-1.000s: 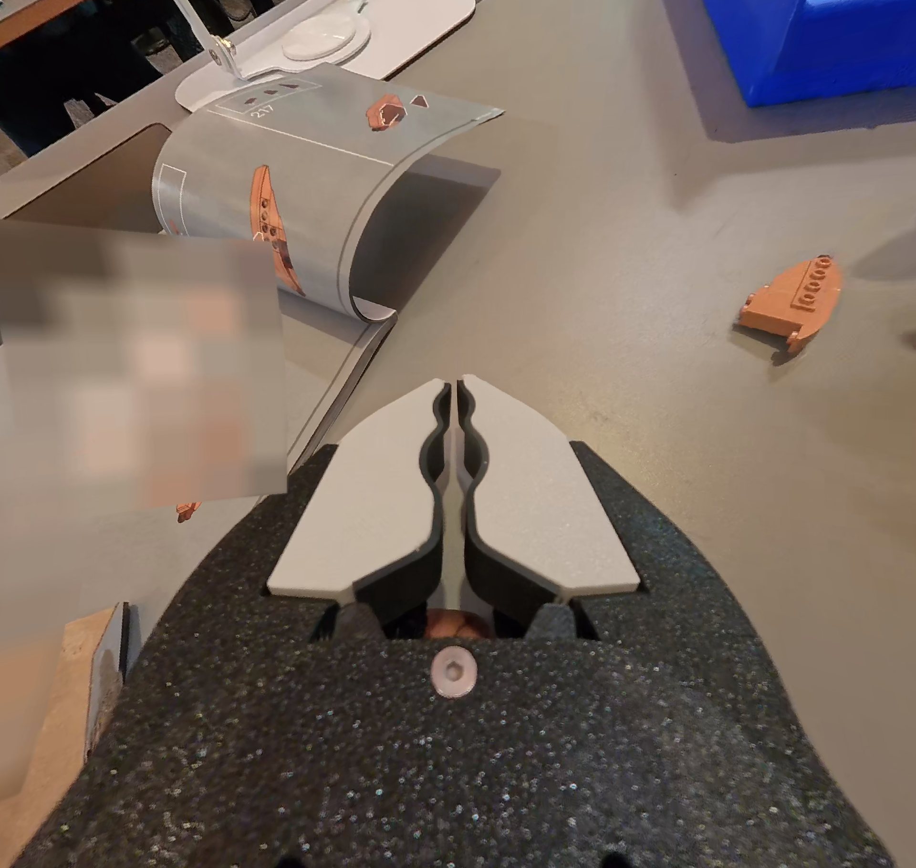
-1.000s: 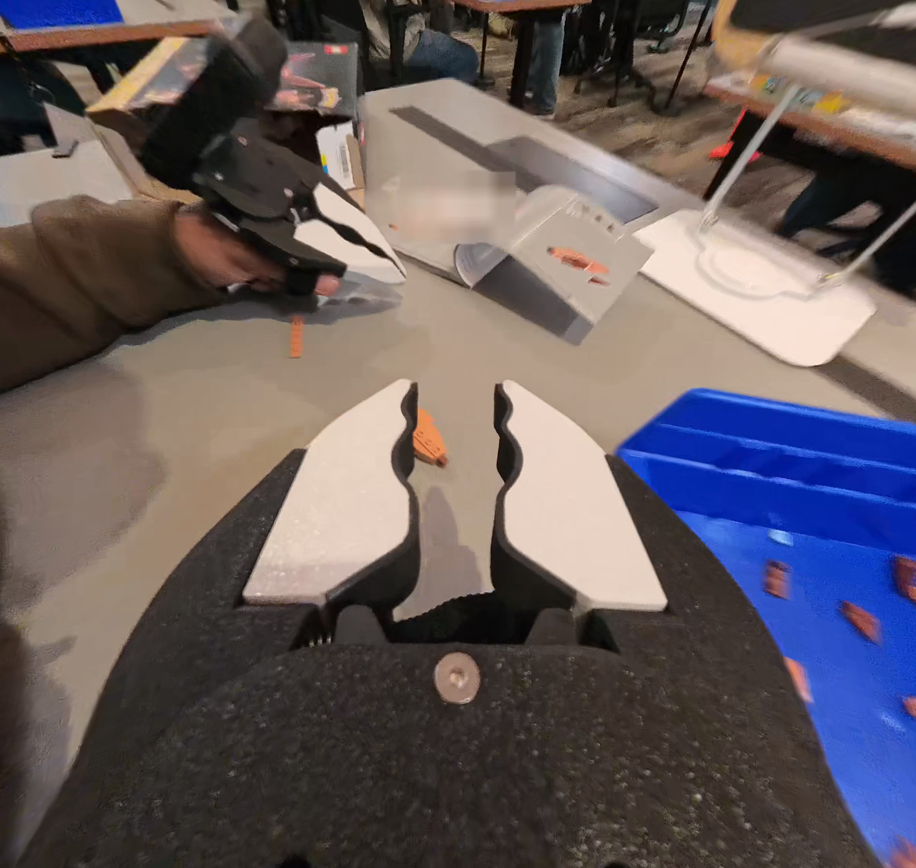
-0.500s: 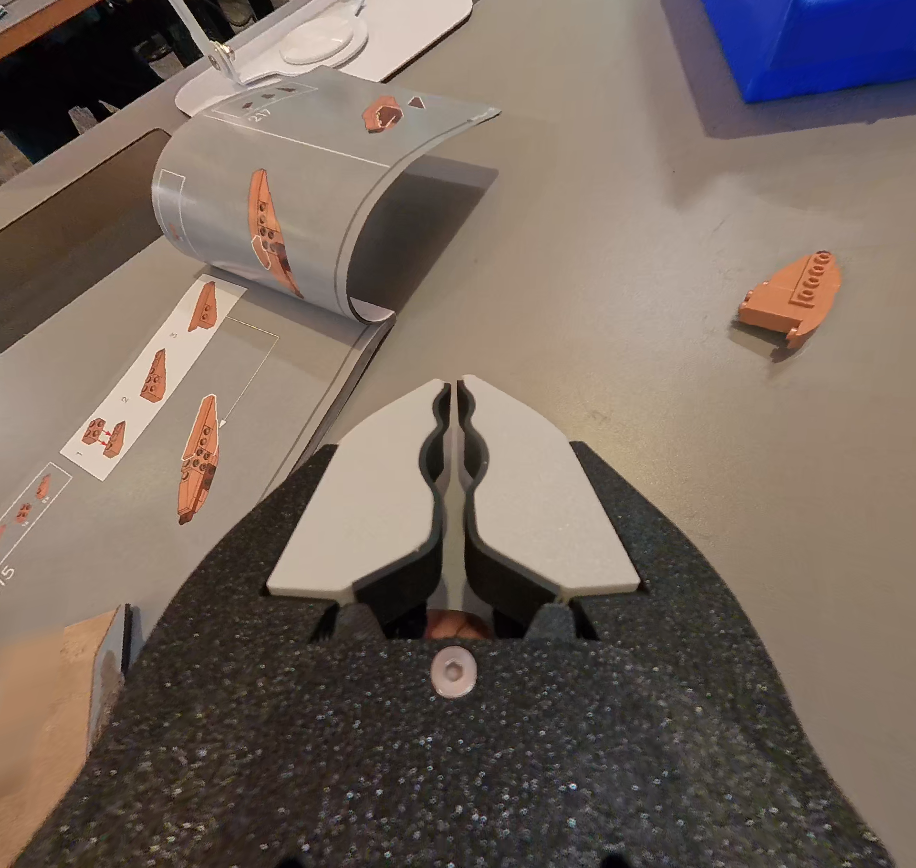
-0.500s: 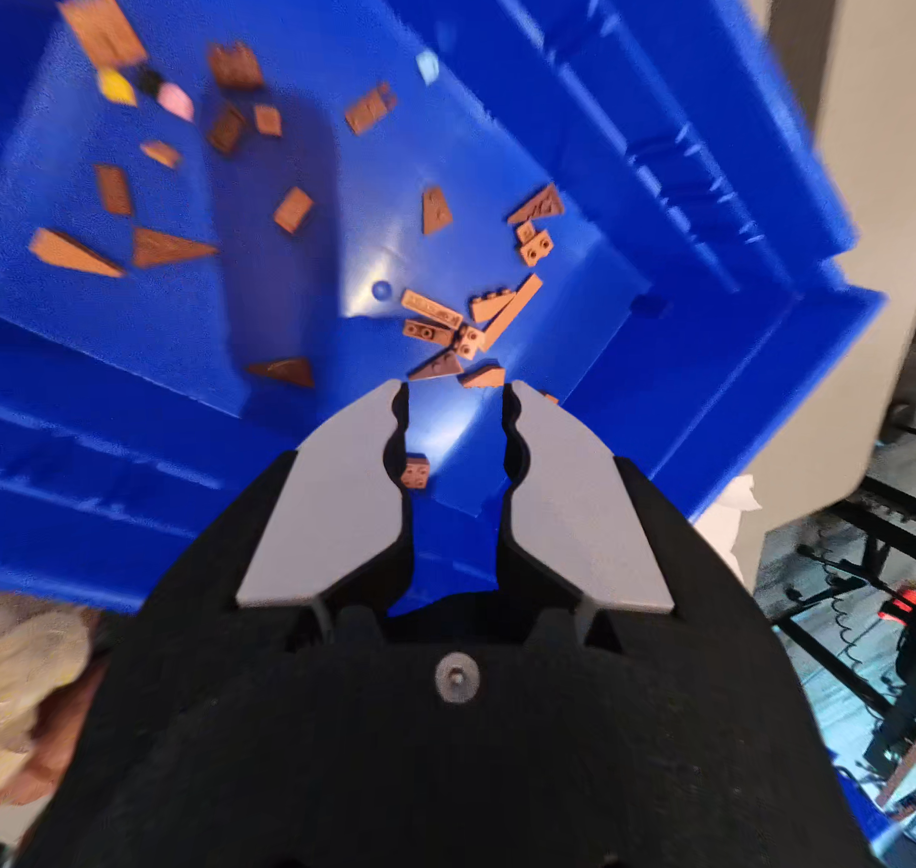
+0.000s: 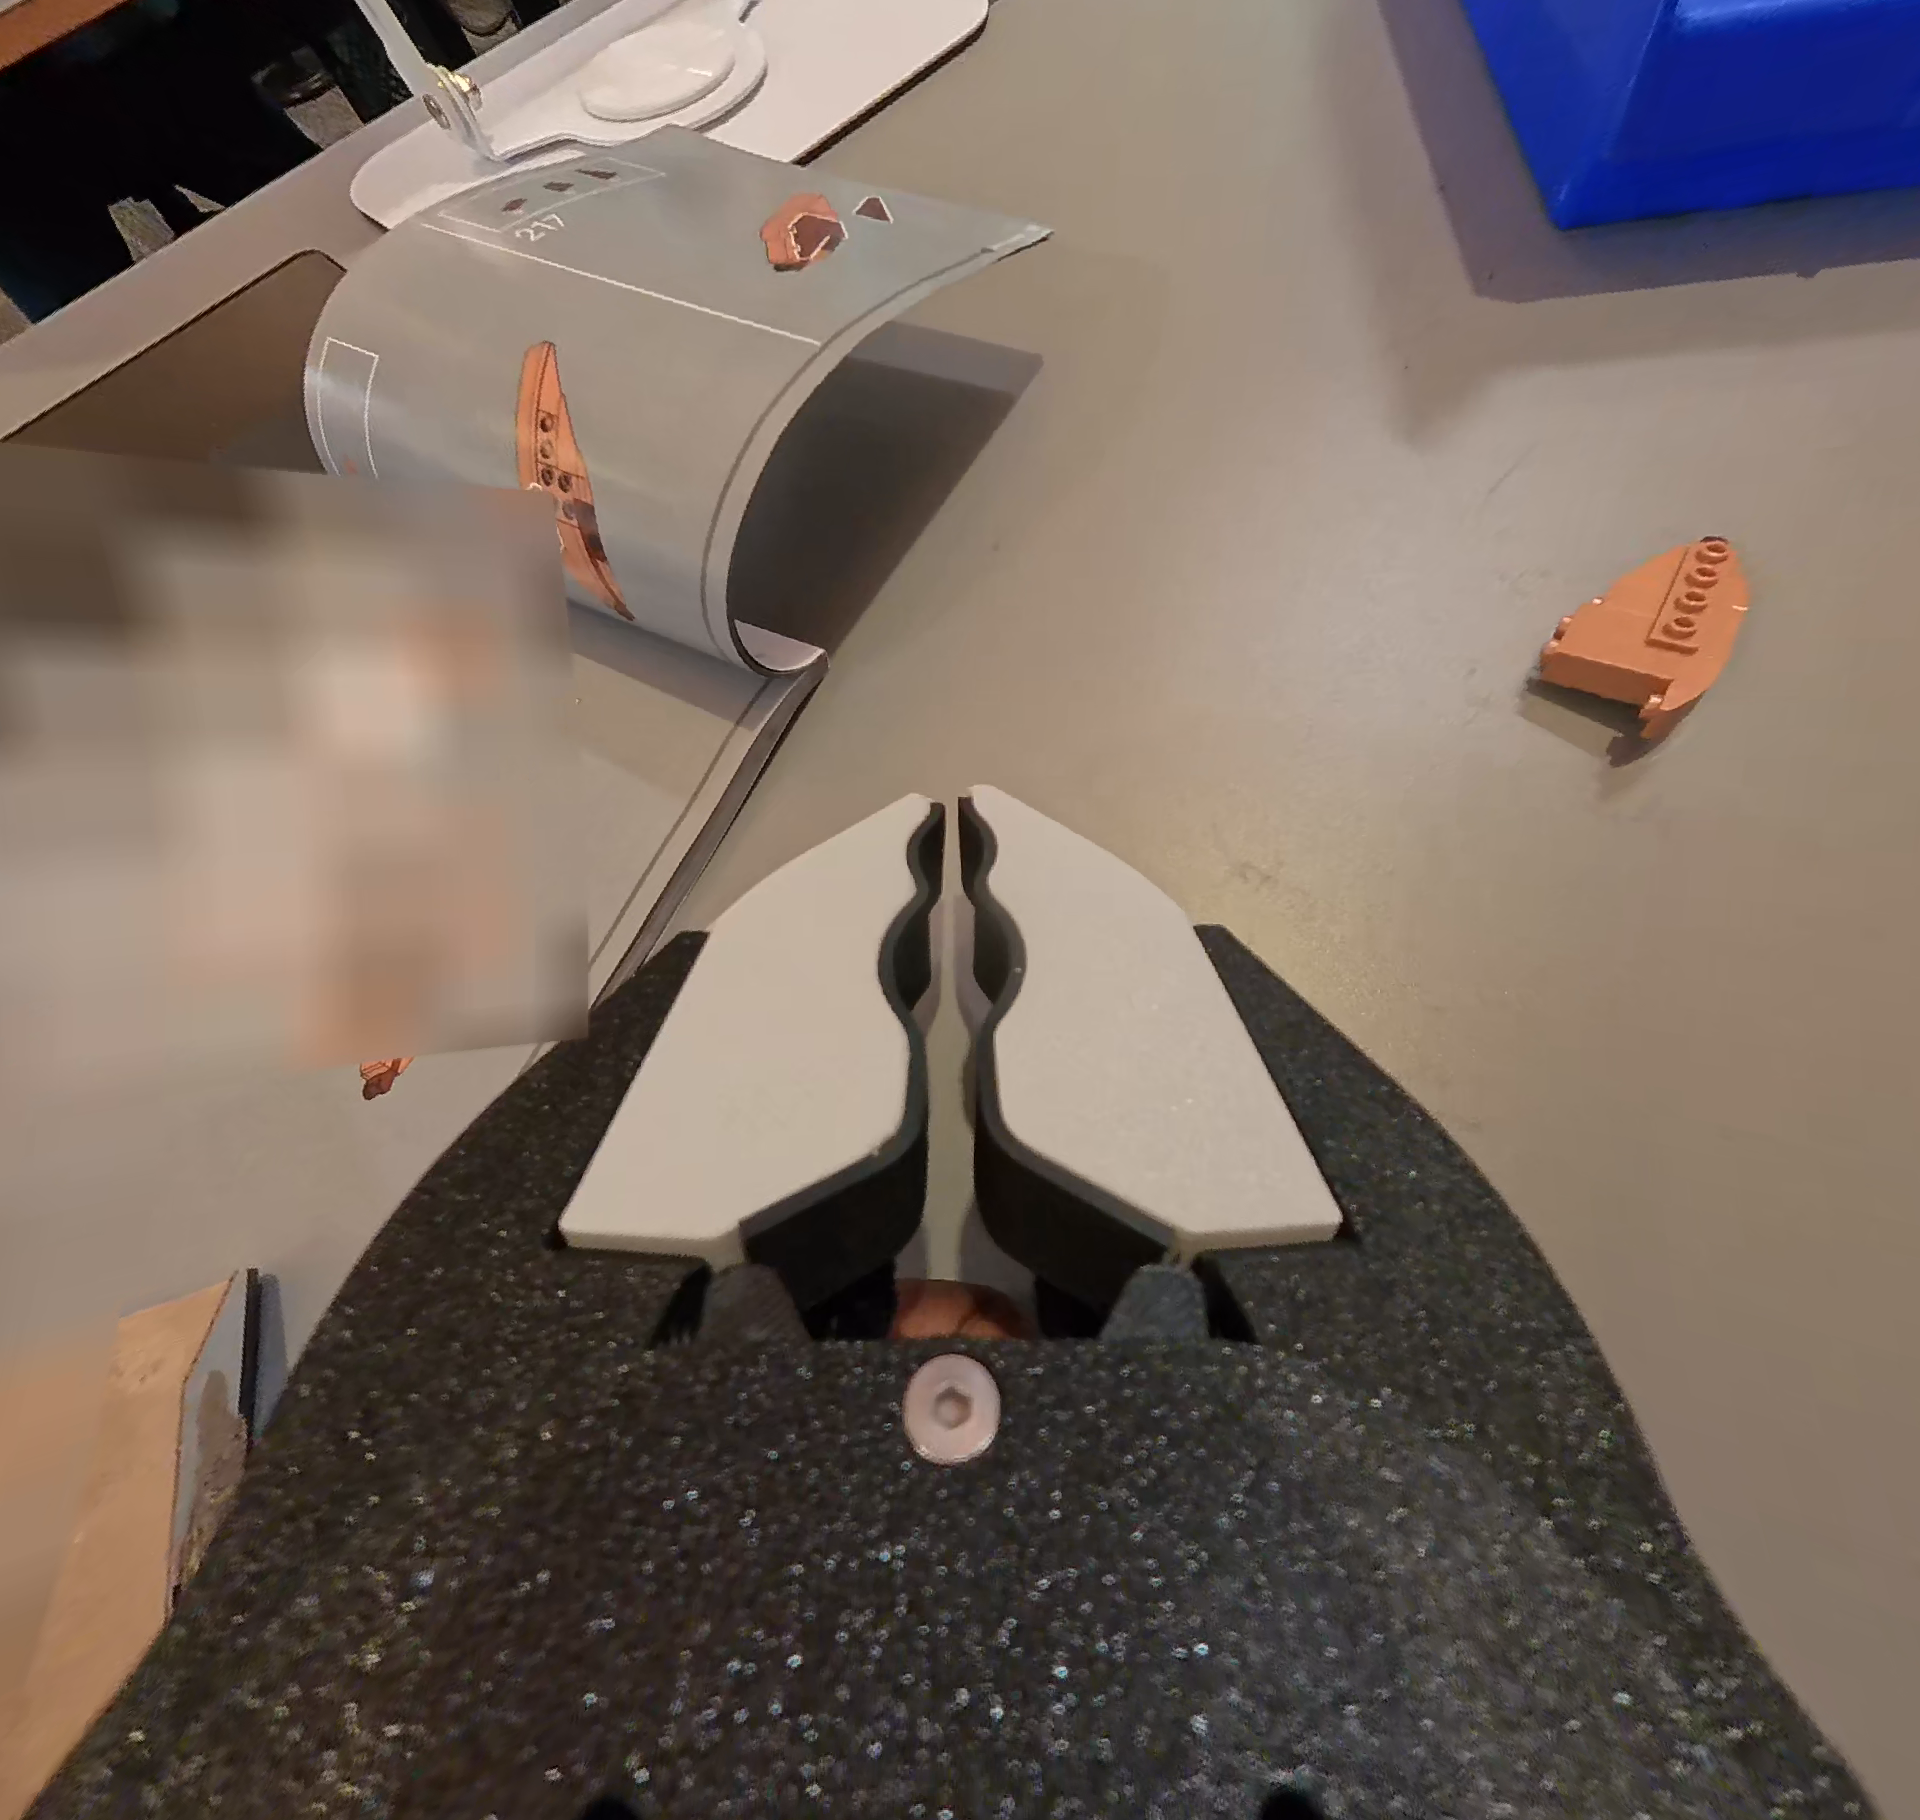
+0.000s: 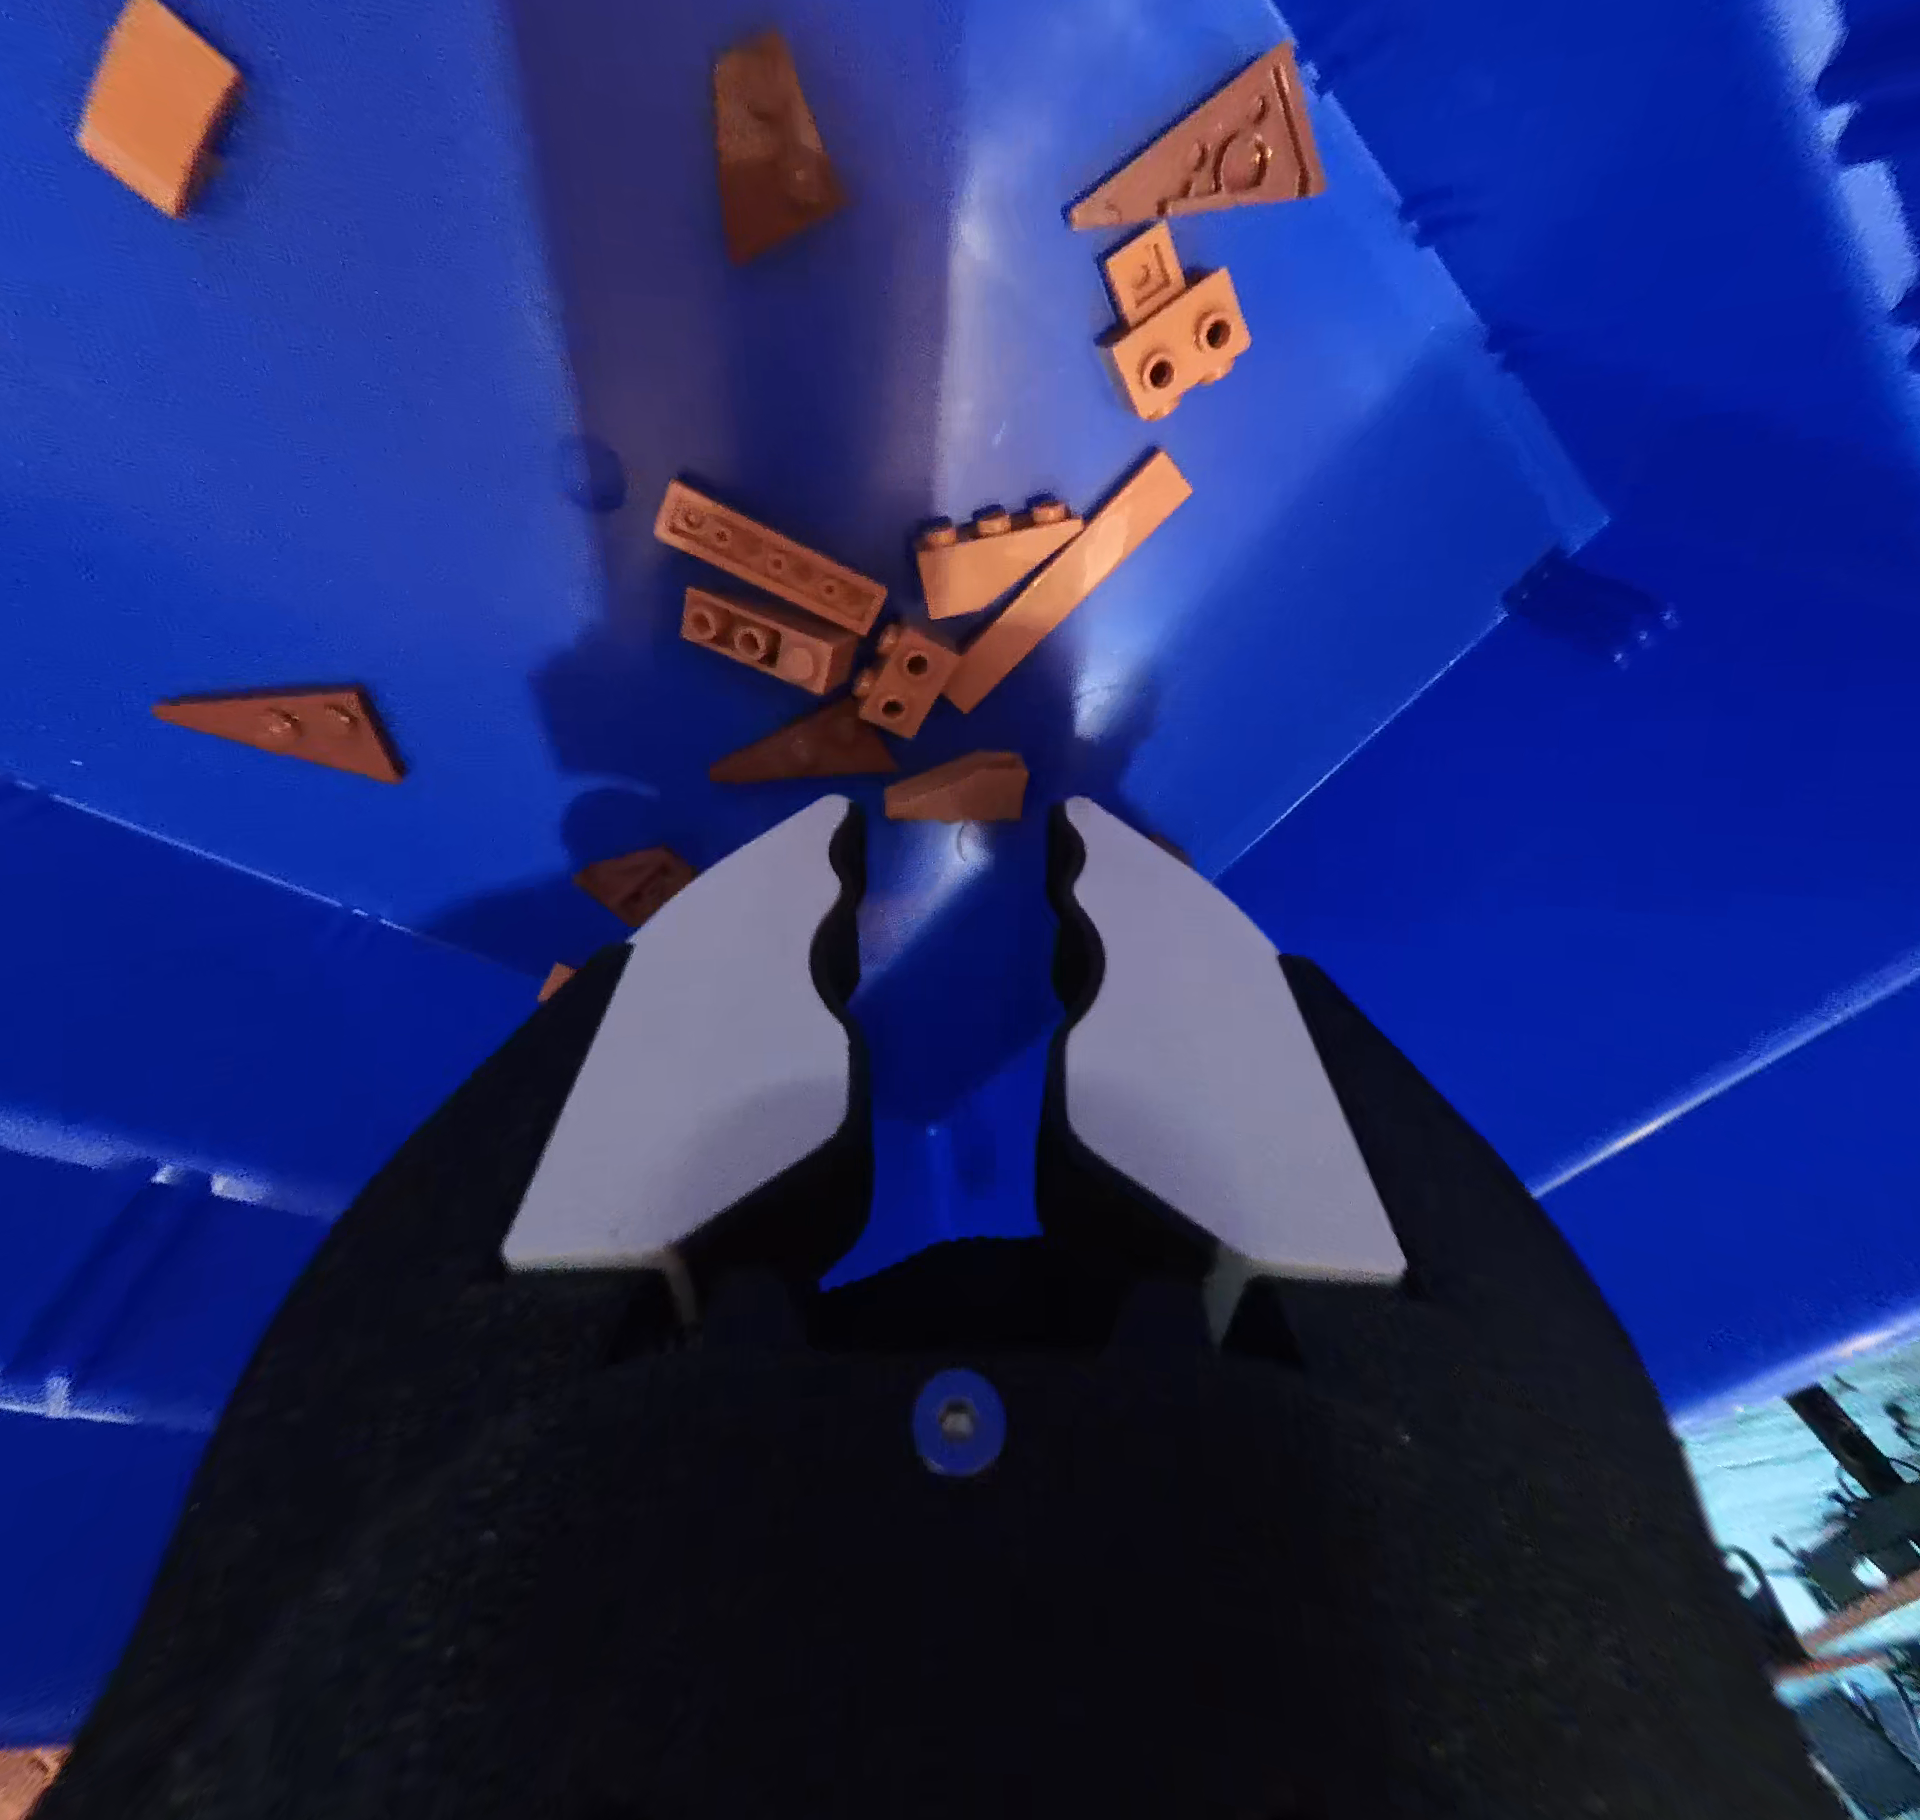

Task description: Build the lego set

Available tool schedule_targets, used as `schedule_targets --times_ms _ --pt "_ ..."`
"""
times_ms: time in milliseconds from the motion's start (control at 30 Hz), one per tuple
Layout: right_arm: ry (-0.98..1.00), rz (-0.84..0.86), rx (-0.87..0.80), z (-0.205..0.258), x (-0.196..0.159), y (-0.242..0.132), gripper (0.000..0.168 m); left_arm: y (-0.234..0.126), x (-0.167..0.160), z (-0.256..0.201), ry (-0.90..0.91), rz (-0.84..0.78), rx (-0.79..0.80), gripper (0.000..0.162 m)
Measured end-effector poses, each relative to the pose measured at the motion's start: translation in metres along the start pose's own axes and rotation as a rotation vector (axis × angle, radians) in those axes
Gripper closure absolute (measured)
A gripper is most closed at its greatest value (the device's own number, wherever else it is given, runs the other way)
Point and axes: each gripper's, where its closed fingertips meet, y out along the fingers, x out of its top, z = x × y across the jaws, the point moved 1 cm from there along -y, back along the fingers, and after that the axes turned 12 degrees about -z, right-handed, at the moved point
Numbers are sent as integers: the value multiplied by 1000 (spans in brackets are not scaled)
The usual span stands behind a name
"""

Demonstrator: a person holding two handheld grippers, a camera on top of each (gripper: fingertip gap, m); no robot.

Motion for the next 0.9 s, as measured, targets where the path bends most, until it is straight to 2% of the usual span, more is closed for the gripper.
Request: schedule_targets --times_ms 133,267,367,467,667,900 --pt "44 -19 23 0 2 1 143 0 0 0 -2 -1 2 160" --pt "100 -30 -3 0 3 -1 143 0 0 0 8 1 5 160" --pt "179 -95 -73 -3 16 -17 143 0 0 0 12 -2 8 160" --pt "339 -195 -189 -7 36 -45 143 0 0 0 21 -3 13 160" --pt "685 -511 -321 18 98 -106 144 0 0 -1 45 -3 24 160" --pt "948 -955 -327 43 157 -135 144 0 0 -2 68 -3 32 160"
